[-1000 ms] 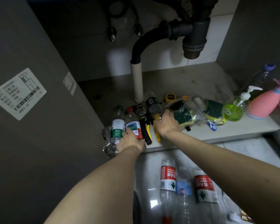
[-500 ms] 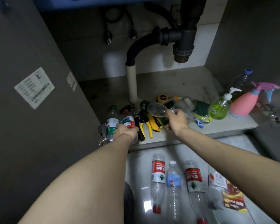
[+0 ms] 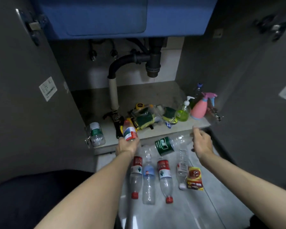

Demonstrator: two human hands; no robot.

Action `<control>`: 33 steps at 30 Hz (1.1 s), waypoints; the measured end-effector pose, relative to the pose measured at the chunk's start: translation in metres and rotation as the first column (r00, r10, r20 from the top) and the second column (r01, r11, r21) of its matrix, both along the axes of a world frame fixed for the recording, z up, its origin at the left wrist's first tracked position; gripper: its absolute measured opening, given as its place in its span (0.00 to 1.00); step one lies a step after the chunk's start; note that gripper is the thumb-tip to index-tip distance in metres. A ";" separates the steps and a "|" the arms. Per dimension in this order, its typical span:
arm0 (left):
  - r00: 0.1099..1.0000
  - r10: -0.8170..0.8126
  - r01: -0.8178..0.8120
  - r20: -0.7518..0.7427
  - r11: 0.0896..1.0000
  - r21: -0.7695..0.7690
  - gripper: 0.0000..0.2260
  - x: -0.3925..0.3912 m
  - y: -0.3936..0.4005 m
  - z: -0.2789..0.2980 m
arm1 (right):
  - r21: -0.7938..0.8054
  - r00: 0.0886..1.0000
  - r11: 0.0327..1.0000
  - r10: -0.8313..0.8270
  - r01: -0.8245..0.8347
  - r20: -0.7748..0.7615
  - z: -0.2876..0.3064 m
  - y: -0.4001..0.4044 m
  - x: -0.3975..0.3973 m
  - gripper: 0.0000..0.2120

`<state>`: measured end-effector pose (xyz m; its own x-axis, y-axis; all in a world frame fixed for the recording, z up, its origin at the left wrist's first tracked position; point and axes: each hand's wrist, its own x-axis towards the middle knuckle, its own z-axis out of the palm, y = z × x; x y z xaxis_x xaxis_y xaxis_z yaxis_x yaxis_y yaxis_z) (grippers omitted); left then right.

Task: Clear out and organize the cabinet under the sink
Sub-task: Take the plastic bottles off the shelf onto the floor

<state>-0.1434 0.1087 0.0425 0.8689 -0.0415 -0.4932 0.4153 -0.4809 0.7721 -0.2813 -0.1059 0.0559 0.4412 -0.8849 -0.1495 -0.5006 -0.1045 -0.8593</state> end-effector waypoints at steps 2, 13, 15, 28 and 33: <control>0.998 -0.055 0.055 -0.002 0.998 0.019 0.23 -0.024 0.000 -0.004 | 0.033 0.999 0.999 -0.018 0.020 -0.040 -0.005 -0.002 -0.027 0.26; 0.976 -0.161 0.170 -0.143 0.984 0.050 0.29 -0.115 0.016 -0.025 | 0.257 0.976 0.959 -0.063 0.117 -0.208 -0.073 0.000 -0.154 0.28; 0.974 -0.163 0.172 -0.155 0.984 0.045 0.27 -0.121 0.019 -0.027 | 0.285 0.969 0.952 -0.043 0.113 -0.243 -0.083 0.004 -0.167 0.27; 0.929 -0.238 0.252 -0.283 0.968 0.016 0.25 -0.132 0.035 -0.055 | 0.484 0.892 0.870 0.290 -0.094 -0.347 -0.124 0.023 -0.178 0.15; 0.840 -0.452 0.493 -0.301 0.867 0.071 0.14 -0.132 0.052 -0.076 | 0.511 0.898 0.860 0.213 0.015 -0.386 -0.141 0.024 -0.180 0.08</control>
